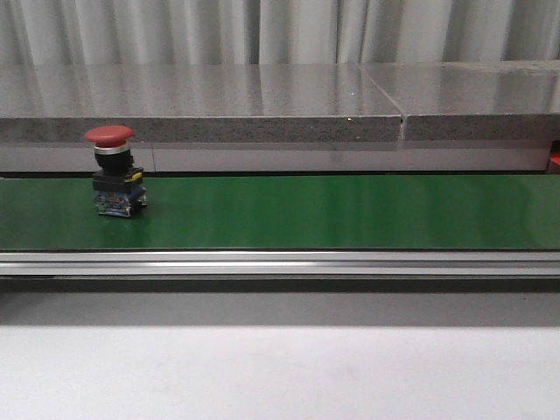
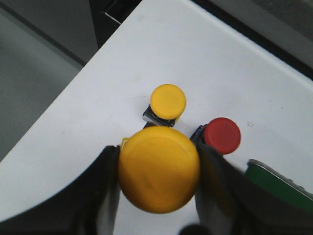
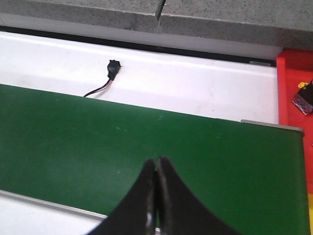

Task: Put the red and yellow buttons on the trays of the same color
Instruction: 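Grasp a yellow-capped button from the cluster with the left gripper, then set the yellow button on the belt and open the left gripper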

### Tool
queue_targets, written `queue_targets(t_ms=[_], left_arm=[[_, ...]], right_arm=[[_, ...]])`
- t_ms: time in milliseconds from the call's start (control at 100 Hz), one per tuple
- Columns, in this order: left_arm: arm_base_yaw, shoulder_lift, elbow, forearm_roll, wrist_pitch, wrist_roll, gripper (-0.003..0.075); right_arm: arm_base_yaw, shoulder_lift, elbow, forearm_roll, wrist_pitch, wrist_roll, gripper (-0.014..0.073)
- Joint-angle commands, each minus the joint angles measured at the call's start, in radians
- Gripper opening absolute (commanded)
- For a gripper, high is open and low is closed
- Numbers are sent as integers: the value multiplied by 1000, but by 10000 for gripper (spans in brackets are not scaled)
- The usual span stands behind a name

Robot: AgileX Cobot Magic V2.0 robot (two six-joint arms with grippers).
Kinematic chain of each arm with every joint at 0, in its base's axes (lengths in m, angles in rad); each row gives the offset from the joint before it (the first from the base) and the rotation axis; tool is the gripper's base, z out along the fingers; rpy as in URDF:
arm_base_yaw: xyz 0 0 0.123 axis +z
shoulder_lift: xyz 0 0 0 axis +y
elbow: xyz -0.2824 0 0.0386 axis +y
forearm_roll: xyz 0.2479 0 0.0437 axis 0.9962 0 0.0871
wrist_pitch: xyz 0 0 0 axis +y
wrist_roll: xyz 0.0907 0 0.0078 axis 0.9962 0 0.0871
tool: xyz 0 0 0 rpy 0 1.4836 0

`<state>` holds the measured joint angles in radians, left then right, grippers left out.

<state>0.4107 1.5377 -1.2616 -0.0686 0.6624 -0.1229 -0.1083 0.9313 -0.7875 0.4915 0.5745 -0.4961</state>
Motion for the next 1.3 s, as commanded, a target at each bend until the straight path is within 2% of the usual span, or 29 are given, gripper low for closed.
queue_targets(t_ms=[0,180,510,740,1180,1230,1290], left_arm=[[-35,-93,-33,-13,-3,32,-10],[-121,-146,-24,-13,68,46,-10],[-274,-149,107,-13,13,56,-10],[-286,-146,169,-13,-86,58,-10],[-286,-50,171,-17,-77,60,-4],[-286,-50,171,-17,-73,60,17],[-286,-50,169,-17,-71,60,79]], right_arm=[[1,-16,-26,17,-48,-8,-67],[1,-16,-26,17,-48,-8,-67],[1,-16,-26,17,-48,-8,-67],[1,-16,-26,17,-48,-8,-67],[1,-16,-26,17,-48,-8,-67],[1,-16,-26,17,-48,-8,-67],[1,-16,-26,17,-48,-8,-67]])
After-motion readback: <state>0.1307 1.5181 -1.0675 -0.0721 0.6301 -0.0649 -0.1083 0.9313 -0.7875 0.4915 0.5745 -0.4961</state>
